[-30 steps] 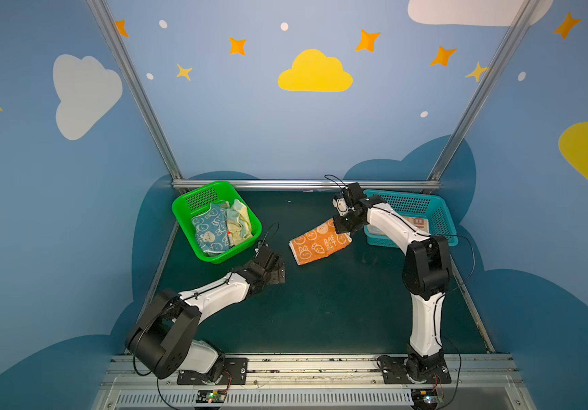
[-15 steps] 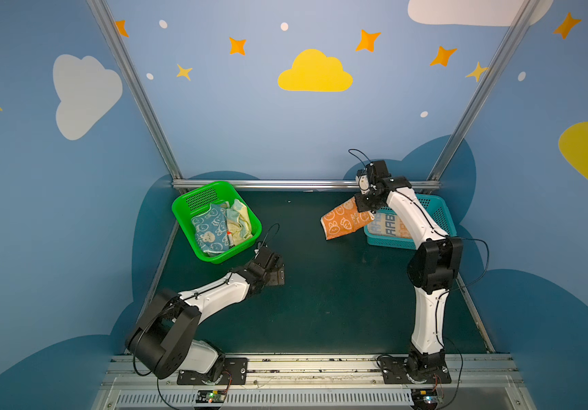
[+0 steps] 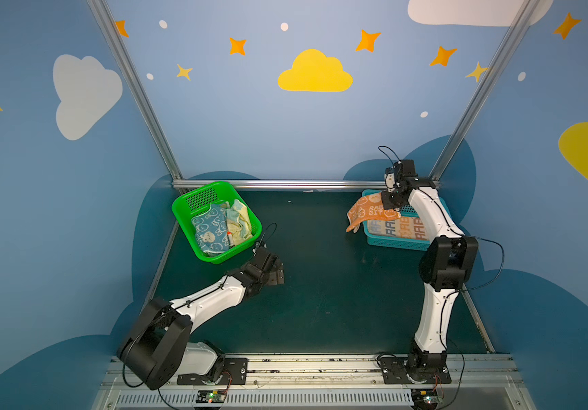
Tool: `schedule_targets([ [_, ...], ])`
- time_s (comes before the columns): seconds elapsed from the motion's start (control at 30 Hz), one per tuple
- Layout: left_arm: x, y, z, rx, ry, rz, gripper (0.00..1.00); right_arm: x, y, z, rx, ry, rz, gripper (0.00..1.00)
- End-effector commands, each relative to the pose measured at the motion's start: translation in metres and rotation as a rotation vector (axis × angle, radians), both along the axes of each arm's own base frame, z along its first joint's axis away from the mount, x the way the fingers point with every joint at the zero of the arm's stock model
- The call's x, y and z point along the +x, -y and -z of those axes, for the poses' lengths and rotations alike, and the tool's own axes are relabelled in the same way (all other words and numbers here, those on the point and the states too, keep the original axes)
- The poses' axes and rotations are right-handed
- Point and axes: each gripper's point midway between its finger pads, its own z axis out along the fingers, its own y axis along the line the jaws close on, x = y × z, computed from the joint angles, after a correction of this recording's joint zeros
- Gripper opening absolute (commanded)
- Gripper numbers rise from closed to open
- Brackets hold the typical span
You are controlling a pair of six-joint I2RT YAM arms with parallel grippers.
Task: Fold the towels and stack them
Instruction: 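Carry the orange towel with the right gripper to the teal basket, then lower the orange towel onto the stack and open the right gripper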
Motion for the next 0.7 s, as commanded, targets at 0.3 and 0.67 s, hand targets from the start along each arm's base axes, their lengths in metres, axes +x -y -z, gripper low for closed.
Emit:
schedule_targets([
  [0.3, -0.002, -0.010, -0.030, -0.024, 0.095, -0.031, 1.00, 0.009, 0.068, 0.037, 0.011, -0.011, 0.097, 0.00],
  [0.67, -0.002, -0.016, -0.035, -0.001, 0.107, -0.050, 1.00, 0.003, 0.105, 0.065, 0.018, -0.076, 0.130, 0.00],
])
